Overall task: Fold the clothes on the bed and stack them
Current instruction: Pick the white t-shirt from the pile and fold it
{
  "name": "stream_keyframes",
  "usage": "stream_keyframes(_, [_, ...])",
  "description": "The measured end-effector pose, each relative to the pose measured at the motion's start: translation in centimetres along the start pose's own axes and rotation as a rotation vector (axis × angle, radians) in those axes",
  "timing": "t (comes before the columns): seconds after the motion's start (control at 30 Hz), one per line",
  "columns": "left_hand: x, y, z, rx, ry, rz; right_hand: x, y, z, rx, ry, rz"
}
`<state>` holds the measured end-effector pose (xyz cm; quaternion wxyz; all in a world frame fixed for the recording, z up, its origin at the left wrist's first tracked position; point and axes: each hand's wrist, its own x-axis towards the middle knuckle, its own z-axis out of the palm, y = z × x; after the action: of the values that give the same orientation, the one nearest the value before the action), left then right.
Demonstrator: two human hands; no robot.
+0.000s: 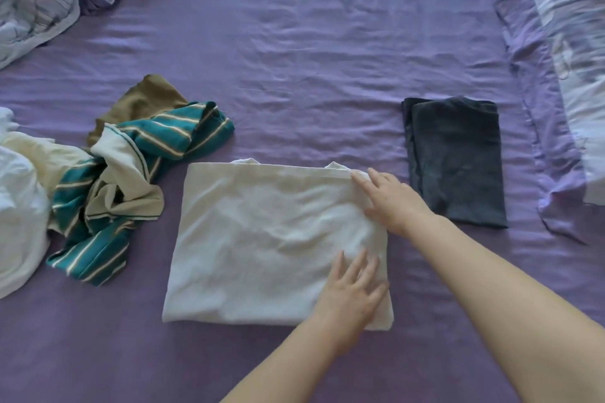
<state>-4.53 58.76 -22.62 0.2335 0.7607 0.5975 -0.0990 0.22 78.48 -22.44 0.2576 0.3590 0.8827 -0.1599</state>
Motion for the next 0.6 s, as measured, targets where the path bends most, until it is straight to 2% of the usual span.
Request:
stream_keyframes(0.13, [-0.4,1.9,0.3,-0.017,-0.025,-0.139,-0.6,-0.6,0.7,0.046,0.072,0.057])
stream_keyframes(0.2, [-0.7,2.6,0.4,-0.144,0.069,-0.156,-1.3,-1.2,1.3,0.1,0.182,0.098])
stream_keyframes(0.3, [0.0,2.6,0.4,-0.369,0.262,-0.295,-3.5,-2.8,2.9,0.355,0.271,0.212])
stream_keyframes(0.4, [1.3,1.0,-1.2,-0.657,0.316,-0.424,-6.8,-4.1,5.4,0.621,0.299,0.297])
stream_keyframes(0.43, [1.9,0.1,-2.0,-0.64,0.279,-0.43,-7.9,-4.5,6.2,0.669,0.32,0.311])
stream_keyframes(0.5, [3.6,-2.2,-3.2,-0.412,0.265,-0.379,-9.7,-5.0,7.7,0.681,0.342,0.332])
stream_keyframes(0.6, [6.4,-4.6,-5.6,0.031,0.133,-0.075,-11.2,-5.7,9.2,0.679,0.314,0.386])
